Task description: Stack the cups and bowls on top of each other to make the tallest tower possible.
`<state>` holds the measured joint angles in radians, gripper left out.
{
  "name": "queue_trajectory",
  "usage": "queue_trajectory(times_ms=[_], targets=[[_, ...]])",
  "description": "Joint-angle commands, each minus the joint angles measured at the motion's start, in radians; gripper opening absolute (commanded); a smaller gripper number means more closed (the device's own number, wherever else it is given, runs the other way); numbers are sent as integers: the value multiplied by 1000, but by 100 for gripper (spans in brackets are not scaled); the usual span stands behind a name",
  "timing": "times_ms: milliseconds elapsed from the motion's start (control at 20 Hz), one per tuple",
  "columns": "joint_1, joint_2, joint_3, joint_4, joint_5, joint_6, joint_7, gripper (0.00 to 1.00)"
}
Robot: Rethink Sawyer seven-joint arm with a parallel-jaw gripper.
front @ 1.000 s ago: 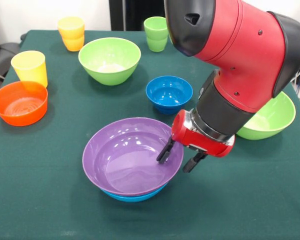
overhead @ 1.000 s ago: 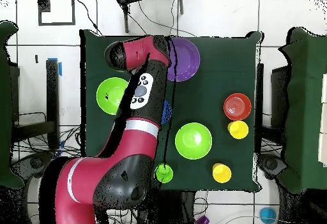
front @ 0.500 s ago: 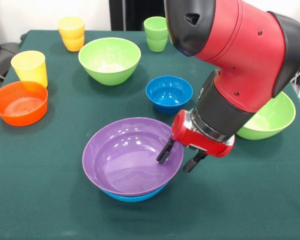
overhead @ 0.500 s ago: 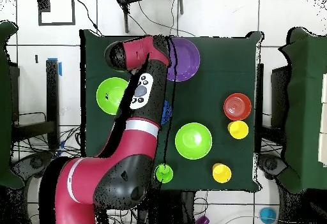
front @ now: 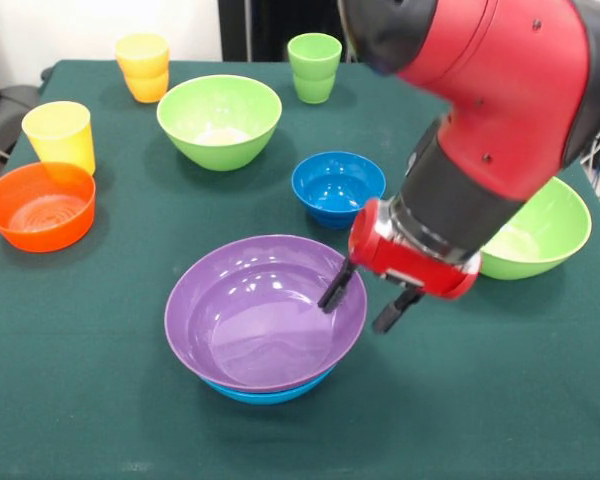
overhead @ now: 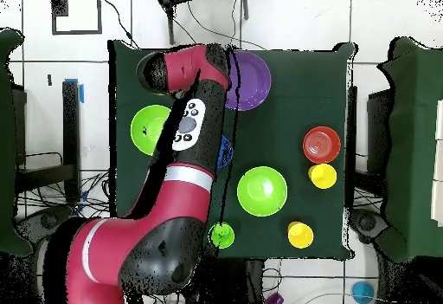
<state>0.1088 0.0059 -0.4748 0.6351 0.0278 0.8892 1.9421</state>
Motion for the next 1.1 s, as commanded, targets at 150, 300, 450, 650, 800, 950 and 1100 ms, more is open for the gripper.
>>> queue_trajectory(times_ms=[150, 300, 450, 650, 800, 950, 1100], targets=[[22, -185, 124, 179, 21, 42, -3, 100], [15, -191, 131, 178, 18, 45, -14, 100], [19, -209, 130, 202, 12, 40, -12, 100], [31, -266, 157, 335, 11, 1, -16, 100], [41, -315, 165, 436, 18, -31, 21, 100], [36, -324, 164, 478, 17, -67, 50, 100], [21, -338, 168, 530, 18, -108, 63, 100]])
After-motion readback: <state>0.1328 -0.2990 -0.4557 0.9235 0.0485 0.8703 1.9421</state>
